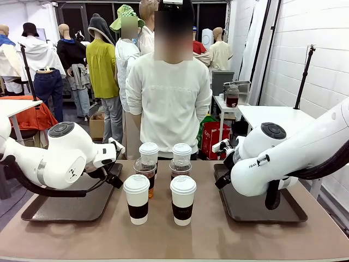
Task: Distribute the coffee onto the tray.
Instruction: Pick up one iced Americano and place it on the right Handle tray.
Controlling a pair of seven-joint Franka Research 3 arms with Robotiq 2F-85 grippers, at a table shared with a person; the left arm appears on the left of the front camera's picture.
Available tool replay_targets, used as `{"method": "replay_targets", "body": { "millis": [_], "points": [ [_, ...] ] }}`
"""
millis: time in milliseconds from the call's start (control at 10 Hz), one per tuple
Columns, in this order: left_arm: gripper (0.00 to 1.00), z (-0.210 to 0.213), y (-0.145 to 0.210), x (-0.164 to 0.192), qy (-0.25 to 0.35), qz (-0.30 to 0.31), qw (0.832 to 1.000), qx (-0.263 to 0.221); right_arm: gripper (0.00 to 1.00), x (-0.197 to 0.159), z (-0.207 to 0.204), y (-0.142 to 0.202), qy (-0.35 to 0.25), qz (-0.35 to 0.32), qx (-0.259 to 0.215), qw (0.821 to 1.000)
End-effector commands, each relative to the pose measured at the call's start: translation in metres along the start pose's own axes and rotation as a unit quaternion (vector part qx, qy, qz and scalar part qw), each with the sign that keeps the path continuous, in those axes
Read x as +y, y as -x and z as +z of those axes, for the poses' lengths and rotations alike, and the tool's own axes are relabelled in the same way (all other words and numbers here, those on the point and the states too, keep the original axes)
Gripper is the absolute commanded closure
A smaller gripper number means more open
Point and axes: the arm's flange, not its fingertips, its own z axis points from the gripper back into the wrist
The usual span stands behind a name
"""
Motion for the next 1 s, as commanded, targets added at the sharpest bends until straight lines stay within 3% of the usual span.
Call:
{"method": "replay_targets", "body": {
  "millis": [0, 900],
  "points": [
    [0.00, 0.0000, 0.0001, 0.0004, 0.000, 0.000, 1.000, 0.000, 0.00, 0.0000, 0.0000, 0.0000, 0.000, 0.000, 0.000, 1.000],
    [0.00, 0.0000, 0.0001, 0.0004, 0.000, 0.000, 1.000, 0.000, 0.00, 0.0000, 0.0000, 0.0000, 0.000, 0.000, 0.000, 1.000]
  ]
}}
